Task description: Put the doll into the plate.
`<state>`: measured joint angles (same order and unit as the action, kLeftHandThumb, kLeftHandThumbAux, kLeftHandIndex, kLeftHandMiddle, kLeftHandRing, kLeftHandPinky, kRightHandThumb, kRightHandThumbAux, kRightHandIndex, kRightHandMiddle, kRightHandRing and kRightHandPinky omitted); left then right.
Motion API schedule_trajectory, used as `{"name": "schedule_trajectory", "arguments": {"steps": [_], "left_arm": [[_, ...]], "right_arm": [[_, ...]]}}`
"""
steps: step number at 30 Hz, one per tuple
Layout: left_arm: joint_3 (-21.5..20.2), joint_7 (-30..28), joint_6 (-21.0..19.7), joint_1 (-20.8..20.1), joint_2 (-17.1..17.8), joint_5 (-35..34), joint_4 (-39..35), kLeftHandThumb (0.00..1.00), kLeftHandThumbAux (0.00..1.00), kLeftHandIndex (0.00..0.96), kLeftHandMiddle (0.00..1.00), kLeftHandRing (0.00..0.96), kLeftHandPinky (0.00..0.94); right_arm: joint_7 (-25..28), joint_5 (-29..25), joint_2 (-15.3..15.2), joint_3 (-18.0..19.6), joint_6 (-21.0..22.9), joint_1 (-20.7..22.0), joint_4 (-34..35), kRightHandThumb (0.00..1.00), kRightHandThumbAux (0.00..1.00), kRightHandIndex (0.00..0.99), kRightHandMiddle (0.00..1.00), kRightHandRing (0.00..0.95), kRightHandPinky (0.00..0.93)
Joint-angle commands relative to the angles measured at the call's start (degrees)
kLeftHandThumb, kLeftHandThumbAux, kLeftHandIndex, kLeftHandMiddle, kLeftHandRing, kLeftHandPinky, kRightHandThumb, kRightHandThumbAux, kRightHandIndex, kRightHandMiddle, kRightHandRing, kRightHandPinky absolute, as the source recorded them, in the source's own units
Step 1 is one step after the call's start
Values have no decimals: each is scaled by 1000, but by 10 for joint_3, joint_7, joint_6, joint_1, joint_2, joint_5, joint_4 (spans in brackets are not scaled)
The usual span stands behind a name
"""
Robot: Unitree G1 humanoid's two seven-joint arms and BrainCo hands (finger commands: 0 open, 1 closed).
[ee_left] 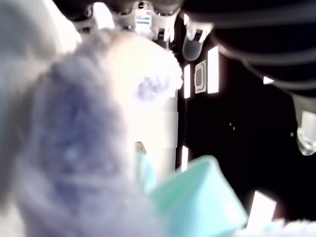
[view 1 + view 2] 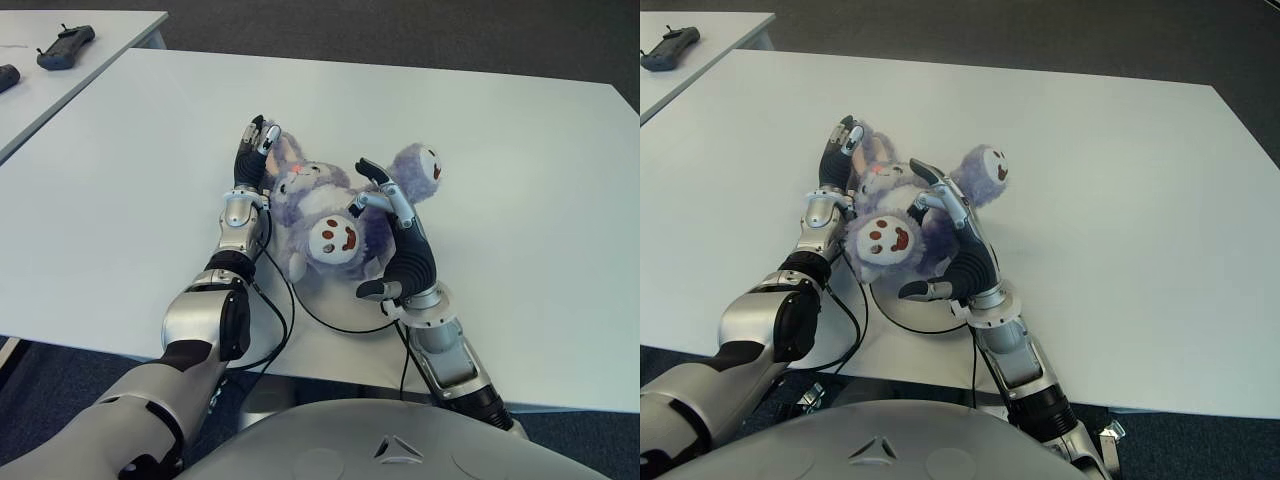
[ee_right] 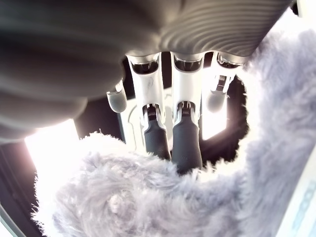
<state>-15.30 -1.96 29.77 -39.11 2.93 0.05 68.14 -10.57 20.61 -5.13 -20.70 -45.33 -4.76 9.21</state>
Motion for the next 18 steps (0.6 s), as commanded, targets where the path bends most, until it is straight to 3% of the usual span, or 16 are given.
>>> {"name": "schedule_trajectory", "arguments": {"steps": [1, 18], "left_arm": [[-8, -12, -90, 146, -23, -1, 100, 0, 416, 0, 0, 0, 0], [-6, -8, -94, 145, -22, 1, 100, 0, 425, 0, 0, 0, 0]], "right_arm": [[1, -10, 6, 2, -19, -16, -48, 56, 322, 0, 0, 0, 0], [40, -48, 0, -2, -6, -2, -45, 100, 333, 0, 0, 0, 0]]}}
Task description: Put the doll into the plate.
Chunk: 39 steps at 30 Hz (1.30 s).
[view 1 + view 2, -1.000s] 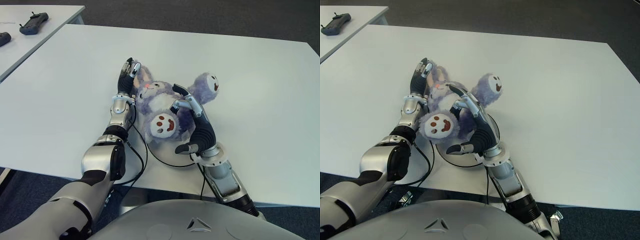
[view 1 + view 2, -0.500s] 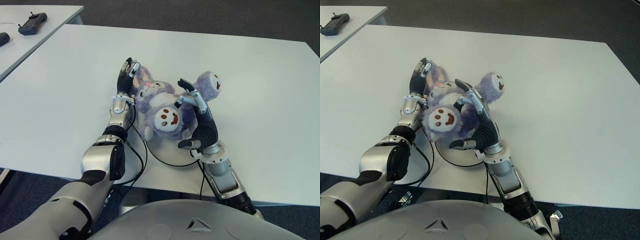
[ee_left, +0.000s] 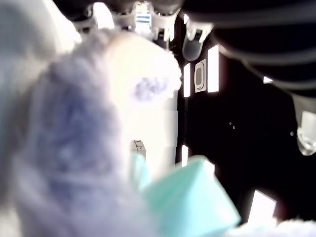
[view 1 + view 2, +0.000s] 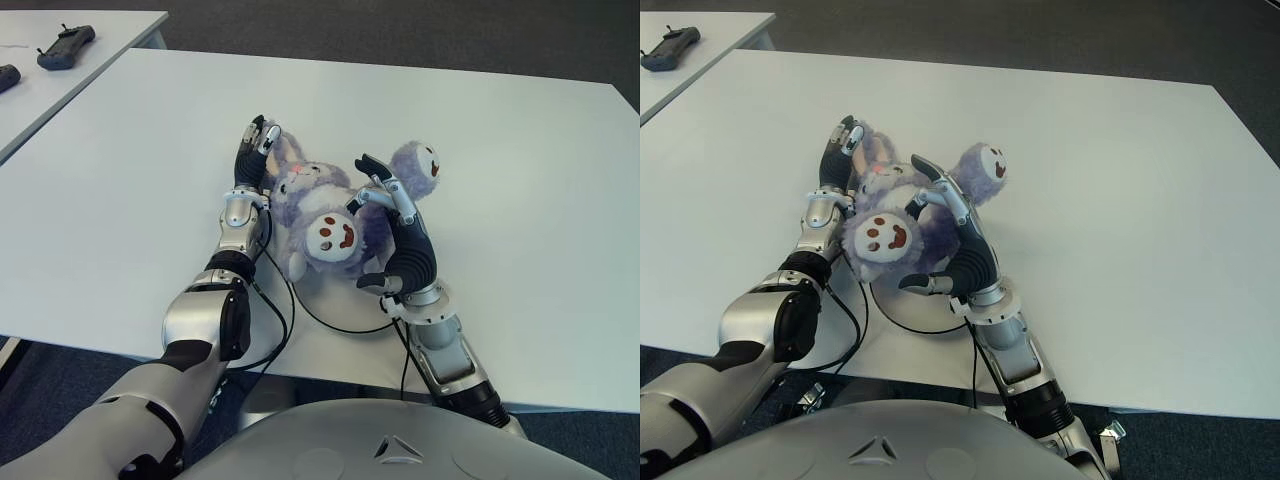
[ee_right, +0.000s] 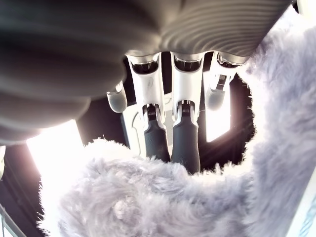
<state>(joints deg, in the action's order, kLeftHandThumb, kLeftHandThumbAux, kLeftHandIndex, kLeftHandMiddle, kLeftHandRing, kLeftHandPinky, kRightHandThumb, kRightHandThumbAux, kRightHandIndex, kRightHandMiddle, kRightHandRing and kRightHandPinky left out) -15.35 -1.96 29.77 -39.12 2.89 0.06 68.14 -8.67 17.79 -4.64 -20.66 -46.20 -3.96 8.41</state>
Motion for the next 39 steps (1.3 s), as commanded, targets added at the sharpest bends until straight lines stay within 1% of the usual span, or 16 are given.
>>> {"name": "schedule_trajectory", "arguments": {"steps": [1, 7, 12, 16, 22, 29, 33, 39], "left_arm": [[-6, -10, -94, 145, -22, 1, 100, 0, 426, 0, 0, 0, 0], [-3, -10, -96, 142, -22, 3, 100, 0, 442, 0, 0, 0, 0], [-2, -10, -96, 142, -22, 3, 99, 0, 444, 0, 0, 0, 0], [-2, -13, -93, 143, -23, 2, 99, 0, 439, 0, 0, 0, 0], [-5, -18, -83, 146, -24, -1, 98, 0, 438, 0, 0, 0, 0], [-11, -25, -85, 146, -23, -7, 99, 0, 429, 0, 0, 0, 0], [-15, -30, -90, 145, -22, -9, 100, 0, 418, 0, 0, 0, 0], [-23, -37, -87, 145, -24, -11, 99, 0, 411, 0, 0, 0, 0]], "right_arm": [[24, -22, -6, -2, 5, -11, -35, 100, 333, 0, 0, 0, 0], [19, -4, -2, 10, 4, -13, -33, 79, 343, 0, 0, 0, 0], [17, 8, 4, 13, 6, -9, -34, 64, 344, 0, 0, 0, 0], [39, -15, 0, 3, 19, 4, -34, 78, 327, 0, 0, 0, 0], [55, -36, -1, -1, 12, 10, -37, 93, 313, 0, 0, 0, 0], [68, -46, 1, 0, -1, 20, -44, 113, 289, 0, 0, 0, 0], [66, -58, 11, 1, -21, 25, -55, 130, 303, 0, 0, 0, 0], [44, -30, 26, 16, -40, 25, -65, 130, 307, 0, 0, 0, 0]]}}
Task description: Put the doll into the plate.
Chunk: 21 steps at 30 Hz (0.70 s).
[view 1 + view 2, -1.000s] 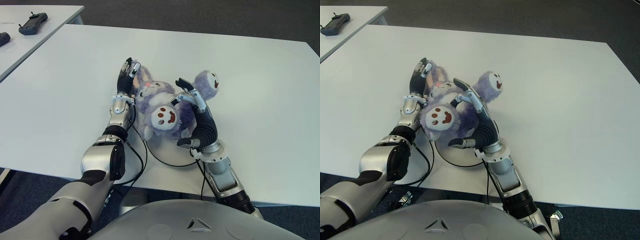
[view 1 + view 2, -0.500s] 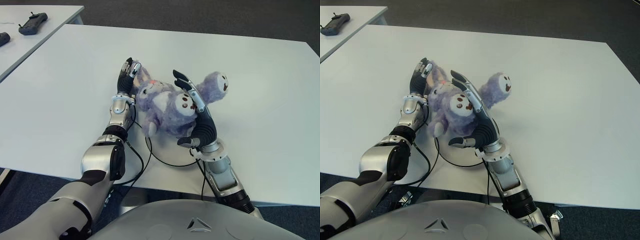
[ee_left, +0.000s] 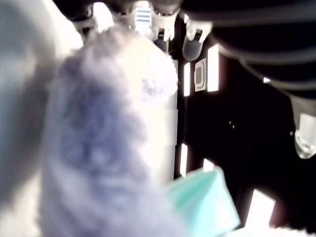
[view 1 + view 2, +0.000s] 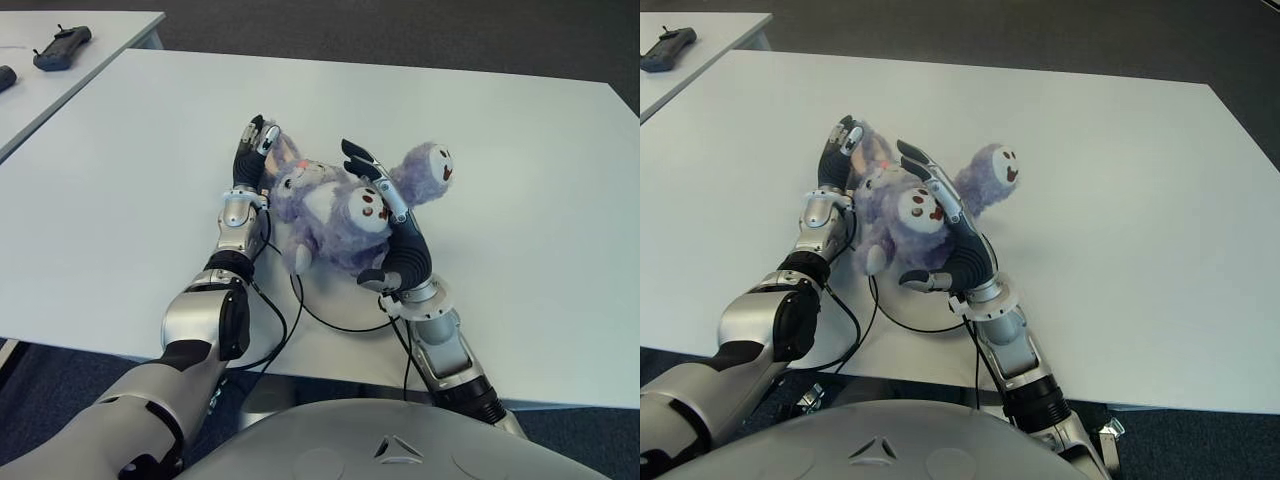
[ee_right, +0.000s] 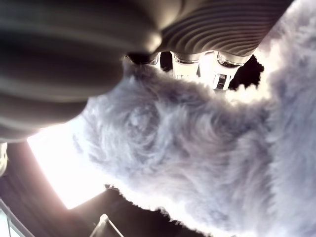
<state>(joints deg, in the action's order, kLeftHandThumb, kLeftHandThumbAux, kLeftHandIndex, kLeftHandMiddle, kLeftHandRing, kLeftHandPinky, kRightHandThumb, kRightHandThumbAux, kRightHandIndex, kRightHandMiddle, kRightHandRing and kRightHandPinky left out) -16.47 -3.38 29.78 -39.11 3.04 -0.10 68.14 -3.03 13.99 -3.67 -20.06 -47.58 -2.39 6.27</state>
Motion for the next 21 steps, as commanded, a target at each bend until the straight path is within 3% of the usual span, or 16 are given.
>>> {"name": "schedule_trajectory", "arguments": {"steps": [1, 6, 12, 21], "left_arm": [[-13, -23, -87, 145, -25, -9, 99, 0, 408, 0, 0, 0, 0], [-12, -19, -89, 146, -23, -2, 100, 0, 398, 0, 0, 0, 0], [-2, -1, -89, 147, -21, 10, 99, 0, 389, 0, 0, 0, 0], [-2, -7, -88, 146, -22, 8, 99, 0, 378, 0, 0, 0, 0]], "right_arm": [[-19, 18, 19, 15, -29, 10, -45, 129, 305, 0, 0, 0, 0], [-28, 37, 21, 28, -31, 8, -46, 144, 281, 0, 0, 0, 0], [-14, 3, 14, 18, -36, -6, -46, 169, 272, 0, 0, 0, 0], [-22, 34, 15, 36, -35, 9, -38, 165, 256, 0, 0, 0, 0]]}}
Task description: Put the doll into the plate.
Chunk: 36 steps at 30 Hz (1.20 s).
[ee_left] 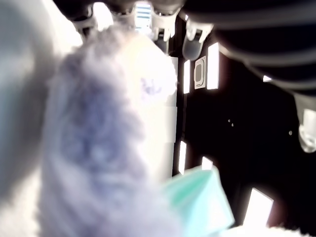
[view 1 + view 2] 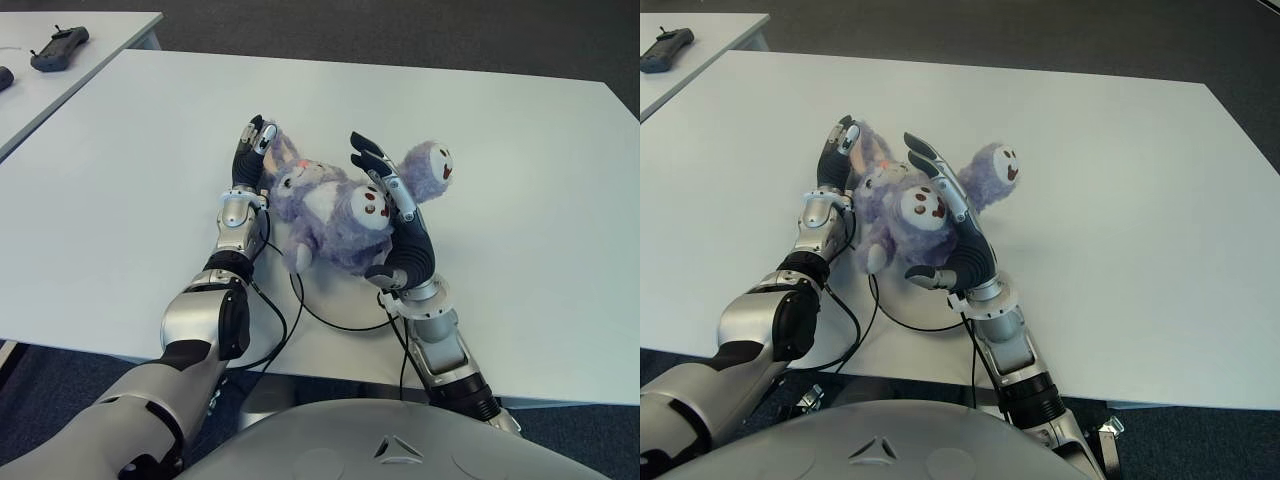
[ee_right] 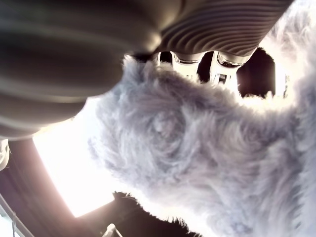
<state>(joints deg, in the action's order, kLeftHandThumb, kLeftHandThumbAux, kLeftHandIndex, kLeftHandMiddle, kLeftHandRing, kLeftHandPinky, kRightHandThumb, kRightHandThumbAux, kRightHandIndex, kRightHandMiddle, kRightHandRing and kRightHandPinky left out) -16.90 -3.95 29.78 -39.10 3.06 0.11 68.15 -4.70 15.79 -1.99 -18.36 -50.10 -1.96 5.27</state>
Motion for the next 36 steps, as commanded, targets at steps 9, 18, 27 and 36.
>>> {"name": "schedule_trajectory", "arguments": {"steps": [9, 18, 27, 36], "left_arm": [[3, -3, -80, 149, -23, 6, 97, 0, 402, 0, 0, 0, 0], [26, 38, -81, 143, -29, 22, 90, 0, 406, 0, 0, 0, 0], [18, 20, -77, 142, -31, 4, 90, 0, 410, 0, 0, 0, 0], [23, 28, -77, 141, -30, 11, 91, 0, 412, 0, 0, 0, 0]], "right_arm": [[17, -36, 1, 10, 0, 33, -12, 158, 232, 0, 0, 0, 0], [103, -248, -45, 24, -8, 126, -41, 146, 249, 0, 0, 0, 0], [178, -390, -55, 20, 43, 106, -7, 127, 283, 0, 0, 0, 0], [151, -315, -33, 52, 52, 102, 7, 183, 300, 0, 0, 0, 0]]}}
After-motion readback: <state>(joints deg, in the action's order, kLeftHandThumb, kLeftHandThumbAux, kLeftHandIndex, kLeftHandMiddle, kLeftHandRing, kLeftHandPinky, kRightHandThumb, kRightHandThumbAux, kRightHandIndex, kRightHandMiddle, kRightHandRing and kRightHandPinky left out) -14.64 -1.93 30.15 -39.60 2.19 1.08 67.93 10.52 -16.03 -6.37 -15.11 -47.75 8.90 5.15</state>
